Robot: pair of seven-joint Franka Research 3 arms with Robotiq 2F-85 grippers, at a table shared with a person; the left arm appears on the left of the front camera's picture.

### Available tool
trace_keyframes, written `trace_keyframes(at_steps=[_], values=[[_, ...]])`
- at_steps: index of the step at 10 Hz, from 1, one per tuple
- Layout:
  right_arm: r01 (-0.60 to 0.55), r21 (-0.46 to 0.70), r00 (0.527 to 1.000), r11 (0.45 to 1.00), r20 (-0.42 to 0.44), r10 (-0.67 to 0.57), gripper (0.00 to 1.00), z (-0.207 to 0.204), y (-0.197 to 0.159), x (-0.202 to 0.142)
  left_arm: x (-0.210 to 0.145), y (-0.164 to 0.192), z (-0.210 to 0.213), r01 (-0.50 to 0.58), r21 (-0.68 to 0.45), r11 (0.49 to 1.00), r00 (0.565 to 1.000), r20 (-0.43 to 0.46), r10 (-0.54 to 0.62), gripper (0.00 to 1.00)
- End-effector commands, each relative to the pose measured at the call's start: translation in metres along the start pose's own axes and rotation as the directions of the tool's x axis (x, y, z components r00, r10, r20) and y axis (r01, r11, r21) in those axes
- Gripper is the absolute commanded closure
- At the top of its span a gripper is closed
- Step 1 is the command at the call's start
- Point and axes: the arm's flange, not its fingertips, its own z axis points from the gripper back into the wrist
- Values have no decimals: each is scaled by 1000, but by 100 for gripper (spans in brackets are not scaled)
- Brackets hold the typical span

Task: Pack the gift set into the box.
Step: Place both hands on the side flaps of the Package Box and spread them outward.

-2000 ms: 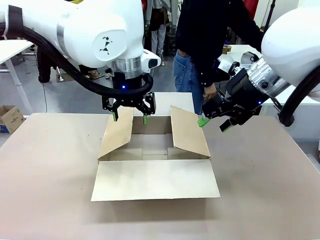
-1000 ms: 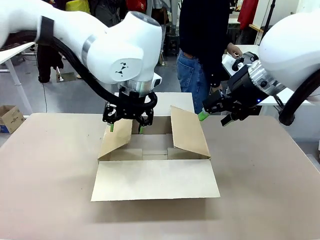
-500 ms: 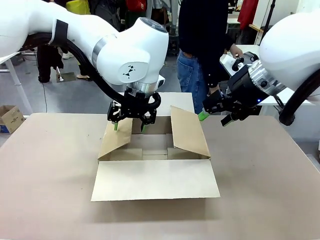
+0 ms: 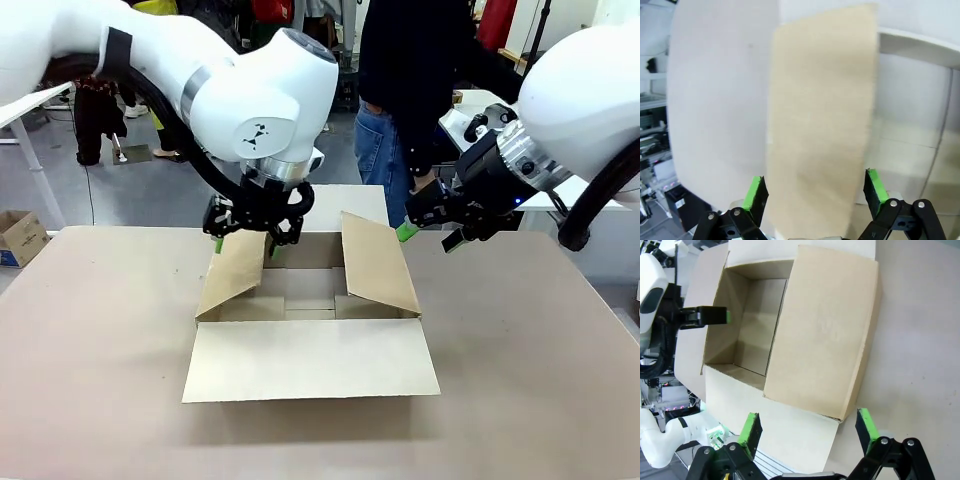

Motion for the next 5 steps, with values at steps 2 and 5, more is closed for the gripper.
trace_keyframes(at_steps=[2,5], values=[[-4,5,1000,1000,-4,4,0,1,1,0,2,26,13,-29,88,996,999,22,27,0],[-4,5,1000,1000,-4,4,0,1,1,0,4,64,25,-77,55,996,996,46,74,0]])
